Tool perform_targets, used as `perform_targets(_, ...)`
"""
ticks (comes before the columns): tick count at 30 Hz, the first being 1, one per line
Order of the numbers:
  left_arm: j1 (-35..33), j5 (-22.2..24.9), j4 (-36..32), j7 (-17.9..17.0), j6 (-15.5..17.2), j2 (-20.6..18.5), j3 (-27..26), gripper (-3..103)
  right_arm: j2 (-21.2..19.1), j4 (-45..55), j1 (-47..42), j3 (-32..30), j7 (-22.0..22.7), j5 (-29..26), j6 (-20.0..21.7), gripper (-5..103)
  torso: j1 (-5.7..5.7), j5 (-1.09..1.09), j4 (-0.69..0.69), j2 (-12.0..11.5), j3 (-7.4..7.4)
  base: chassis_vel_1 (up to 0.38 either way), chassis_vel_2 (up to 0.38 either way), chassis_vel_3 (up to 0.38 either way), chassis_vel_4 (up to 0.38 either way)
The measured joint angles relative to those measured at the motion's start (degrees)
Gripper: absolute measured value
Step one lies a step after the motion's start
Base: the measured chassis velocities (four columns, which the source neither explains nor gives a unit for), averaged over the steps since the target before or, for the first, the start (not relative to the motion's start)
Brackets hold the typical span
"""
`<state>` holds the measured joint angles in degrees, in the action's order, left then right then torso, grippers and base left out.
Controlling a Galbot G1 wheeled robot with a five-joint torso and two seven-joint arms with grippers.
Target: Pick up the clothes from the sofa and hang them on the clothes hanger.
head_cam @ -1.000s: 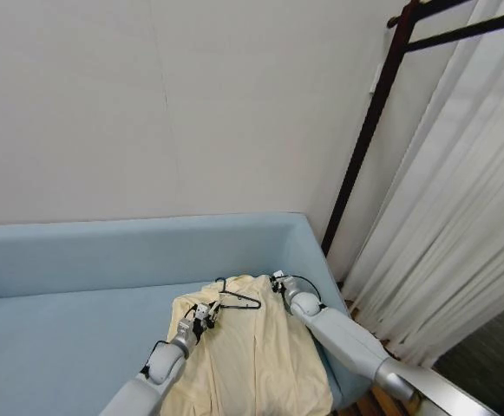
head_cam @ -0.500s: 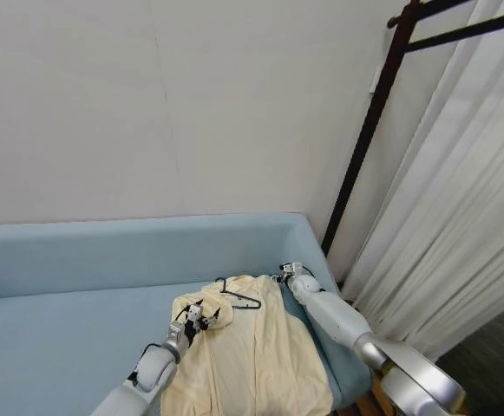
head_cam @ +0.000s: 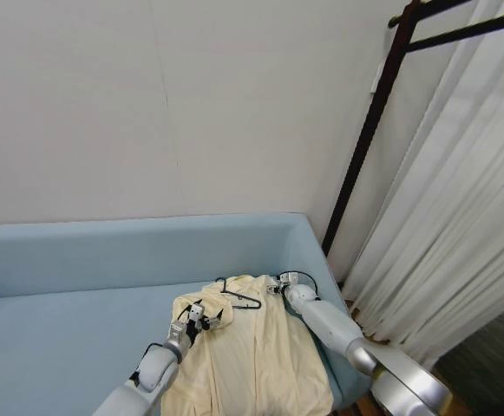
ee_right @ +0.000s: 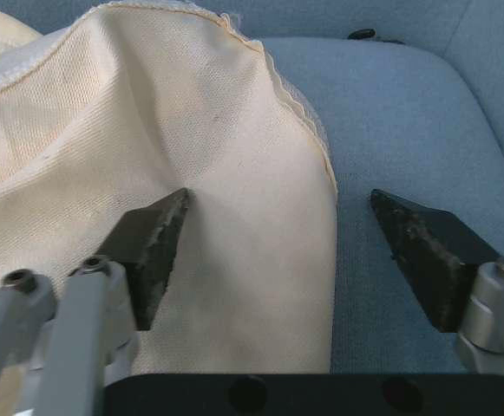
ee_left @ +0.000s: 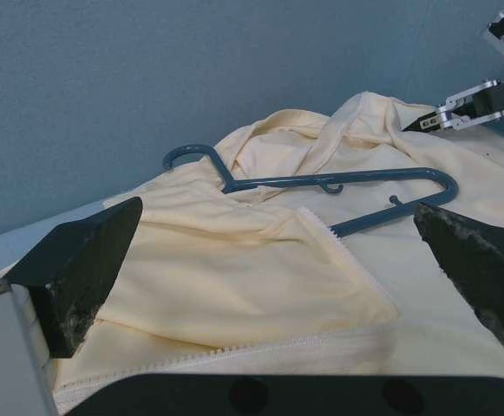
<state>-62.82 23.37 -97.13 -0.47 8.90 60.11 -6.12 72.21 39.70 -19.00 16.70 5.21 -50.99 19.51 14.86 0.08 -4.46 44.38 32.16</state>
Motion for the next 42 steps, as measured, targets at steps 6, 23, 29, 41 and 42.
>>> perform_targets(6,0.6,0.3,0.1,0.0,-0.1,-0.3,0.0,100,0.3,0.3,-0.9,-0.1,-0.2,0.2,-0.9,45,-0.01,-0.01,-0.01,0.0,-0.01,0.000,0.000,0.000,0.000)
perform_targets(23,1.5,0.5,1.5,0.1,-0.3,0.8,0.6,100,-6.2,25.5,-9.0,0.0,10.6,1.1,0.8,0,0.00,0.02,0.00,0.0,0.01,0.000,0.000,0.000,0.000)
perform_targets(29,1.5,0.4,1.6,0.1,-0.3,1.3,0.7,100,-9.8,38.5,-11.0,0.9,13.1,1.3,1.8,0,0.00,0.00,0.00,0.0,0.00,0.000,0.000,0.000,0.000)
perform_targets(41,1.2,0.2,1.5,0.1,-0.3,1.4,0.1,100,-12.7,54.6,-15.7,9.6,15.8,3.7,4.8,0,0.00,0.00,0.00,0.0,0.00,0.000,0.000,0.000,0.000)
perform_targets(42,1.2,0.2,1.5,0.1,-0.3,1.4,0.1,100,-12.7,54.6,-15.7,9.6,15.8,3.7,4.8,0,0.00,0.00,0.00,0.0,0.00,0.000,0.000,0.000,0.000)
